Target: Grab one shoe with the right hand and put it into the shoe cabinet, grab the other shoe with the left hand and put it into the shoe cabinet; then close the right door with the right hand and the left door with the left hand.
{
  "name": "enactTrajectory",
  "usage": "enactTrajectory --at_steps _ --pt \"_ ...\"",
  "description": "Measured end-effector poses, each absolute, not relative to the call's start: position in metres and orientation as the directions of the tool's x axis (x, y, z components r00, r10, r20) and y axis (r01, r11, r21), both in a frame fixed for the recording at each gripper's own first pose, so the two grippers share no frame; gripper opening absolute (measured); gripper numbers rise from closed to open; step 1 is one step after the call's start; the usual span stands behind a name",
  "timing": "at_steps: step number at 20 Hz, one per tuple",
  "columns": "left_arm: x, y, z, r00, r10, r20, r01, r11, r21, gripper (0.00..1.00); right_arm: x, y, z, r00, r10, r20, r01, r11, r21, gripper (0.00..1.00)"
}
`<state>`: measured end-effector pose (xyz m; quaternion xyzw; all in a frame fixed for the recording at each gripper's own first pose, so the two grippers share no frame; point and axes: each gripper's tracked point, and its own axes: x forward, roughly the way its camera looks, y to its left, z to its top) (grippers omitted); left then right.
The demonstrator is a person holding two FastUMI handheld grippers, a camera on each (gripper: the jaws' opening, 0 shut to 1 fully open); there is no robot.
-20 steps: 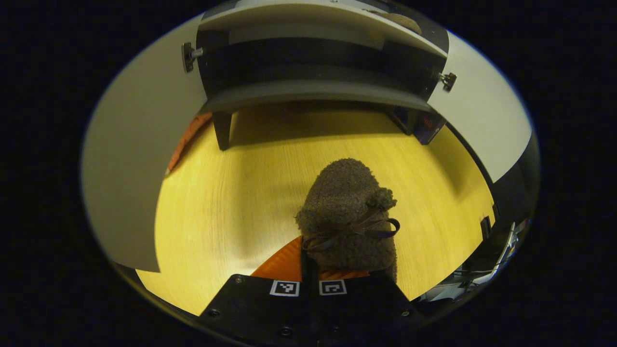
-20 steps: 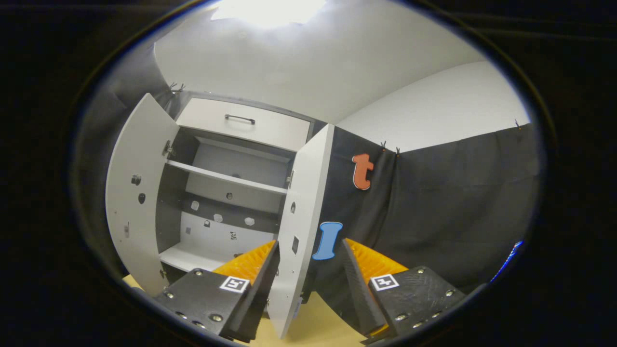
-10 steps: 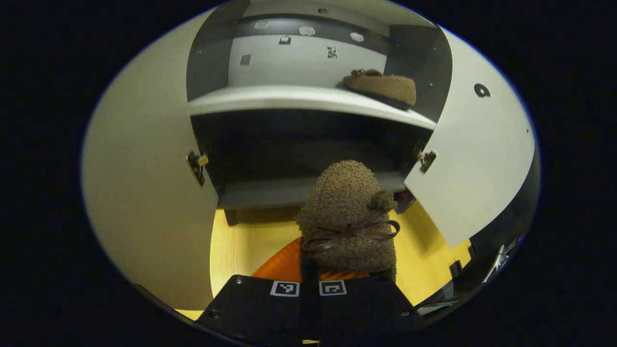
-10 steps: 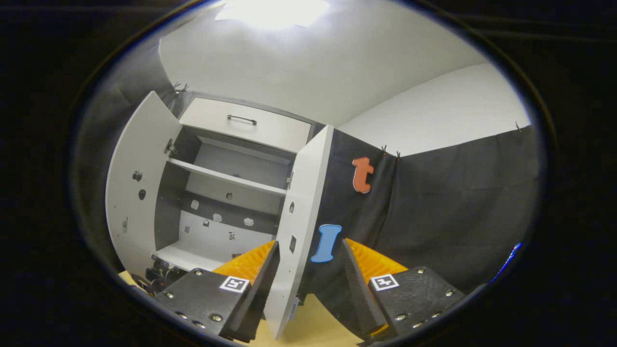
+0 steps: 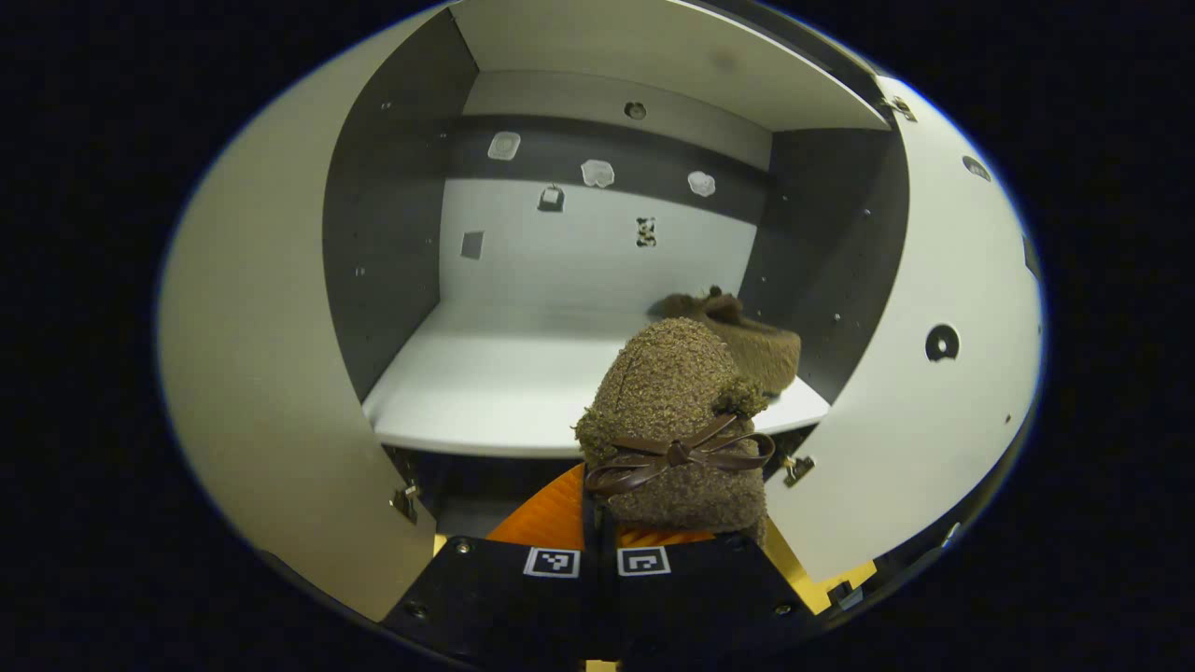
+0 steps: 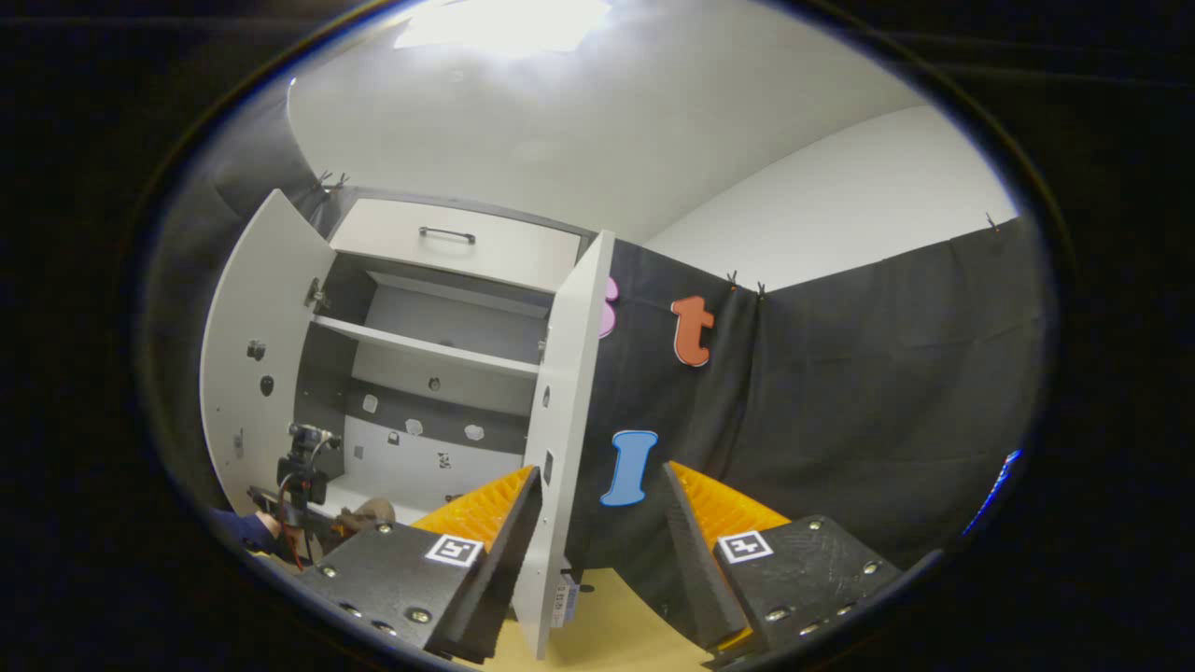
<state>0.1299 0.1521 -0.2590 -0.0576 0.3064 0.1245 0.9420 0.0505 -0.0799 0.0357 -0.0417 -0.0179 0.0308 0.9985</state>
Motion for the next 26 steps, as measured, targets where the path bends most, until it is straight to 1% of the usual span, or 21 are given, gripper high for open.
enactTrajectory --at_steps 3,4,9,12,14,15,18,19,20,26 --pt "0.167 0.172 -0.242 0.794 0.247 -0.556 -0.301 0.954 -0.007 0.00 0.054 -0.094 0.029 0.999 0.038 0.025 -0.036 0.996 -0.078 0.77" --pt "0.180 0.175 -0.237 0.797 0.256 -0.548 -0.311 0.950 -0.008 0.01 0.056 -0.097 0.028 0.999 0.030 0.022 -0.029 0.997 -0.074 0.75" --pt "0.233 0.198 -0.223 0.801 0.292 -0.523 -0.353 0.936 -0.018 0.01 0.068 -0.119 0.018 1.000 -0.015 0.022 0.017 0.998 -0.068 0.75" --pt "0.256 0.212 -0.222 0.796 0.313 -0.519 -0.362 0.932 0.007 0.00 0.079 -0.128 0.010 0.999 -0.039 0.014 0.040 0.998 -0.056 0.75" --pt "0.266 0.221 -0.228 0.785 0.325 -0.526 -0.370 0.929 0.022 0.00 0.088 -0.131 0.005 0.999 -0.050 0.007 0.050 0.998 -0.045 0.77" --pt "0.269 0.225 -0.232 0.779 0.332 -0.532 -0.376 0.926 0.028 0.00 0.092 -0.132 0.003 0.999 -0.053 0.006 0.053 0.998 -0.043 0.75" --pt "0.275 0.235 -0.252 0.751 0.345 -0.563 -0.387 0.921 0.047 0.00 0.103 -0.133 -0.001 0.998 -0.061 0.006 0.062 0.997 -0.049 0.75" --pt "0.276 0.236 -0.259 0.743 0.345 -0.573 -0.389 0.920 0.048 0.01 0.106 -0.133 -0.002 0.998 -0.066 0.007 0.066 0.996 -0.053 0.77" --pt "0.277 0.238 -0.265 0.735 0.345 -0.584 -0.391 0.919 0.050 0.01 0.108 -0.134 -0.002 0.998 -0.068 0.007 0.068 0.996 -0.054 0.75" --pt "0.295 0.240 -0.281 0.725 0.340 -0.599 -0.350 0.931 0.106 0.01 0.112 -0.131 -0.015 0.997 -0.081 -0.018 0.080 0.996 -0.045 0.75"
